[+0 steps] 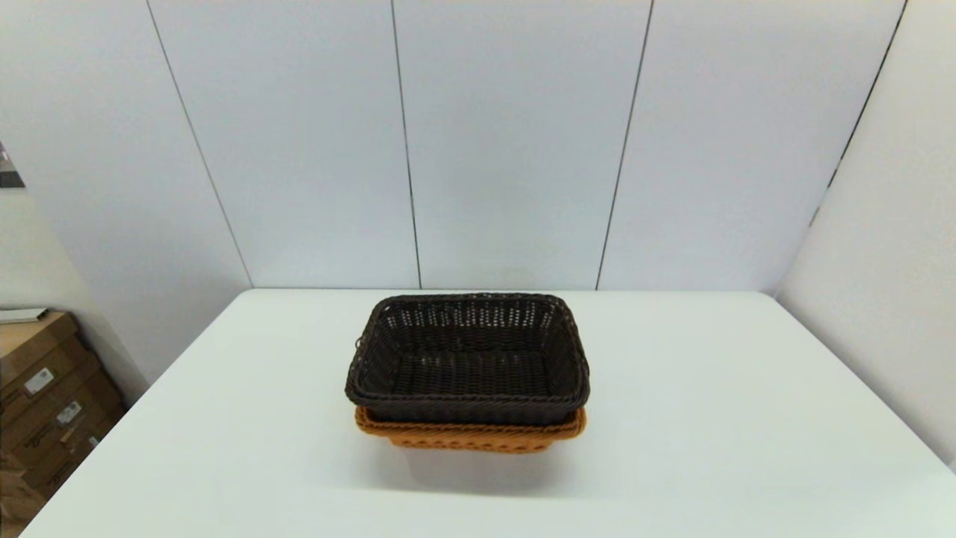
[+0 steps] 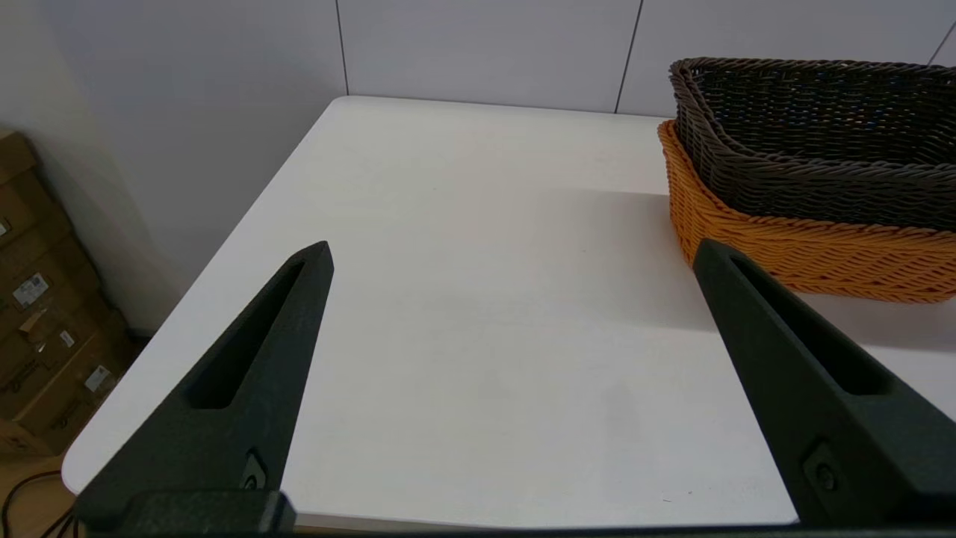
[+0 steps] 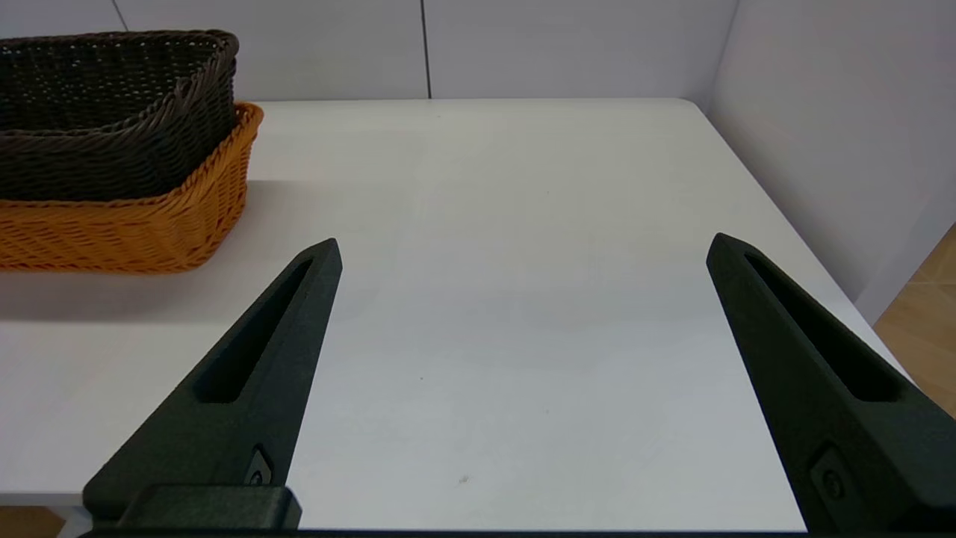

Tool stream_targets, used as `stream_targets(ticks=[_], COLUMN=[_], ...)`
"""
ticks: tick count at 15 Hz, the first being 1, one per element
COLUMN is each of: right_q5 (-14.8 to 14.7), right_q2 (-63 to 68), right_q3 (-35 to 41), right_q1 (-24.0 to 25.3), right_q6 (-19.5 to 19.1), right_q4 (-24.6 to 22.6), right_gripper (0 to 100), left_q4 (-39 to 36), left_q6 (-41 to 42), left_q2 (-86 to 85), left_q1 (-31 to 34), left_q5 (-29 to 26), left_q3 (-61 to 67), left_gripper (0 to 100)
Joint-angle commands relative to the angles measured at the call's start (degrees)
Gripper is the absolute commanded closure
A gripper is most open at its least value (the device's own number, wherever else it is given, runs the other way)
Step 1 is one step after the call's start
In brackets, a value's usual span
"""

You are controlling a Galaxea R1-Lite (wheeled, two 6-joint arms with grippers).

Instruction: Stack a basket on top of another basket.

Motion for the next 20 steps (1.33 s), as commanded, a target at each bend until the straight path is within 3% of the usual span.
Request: stream_targets(ticks=[1,20], right_q5=[0.0,-0.1], right_q2=[0.0,0.0], right_q3=[0.0,0.0], right_q1=[0.0,0.0], right_q6=[0.0,-0.1], right_q4=[0.0,0.0], right_gripper=[0,0], left_q4=[0.0,0.0], left_q6=[-0.1,-0.1], left_q2=[0.0,0.0], left_q1=[0.0,0.0], left_q5=[0.0,0.0], left_q3=[0.0,0.0], left_gripper=[0,0])
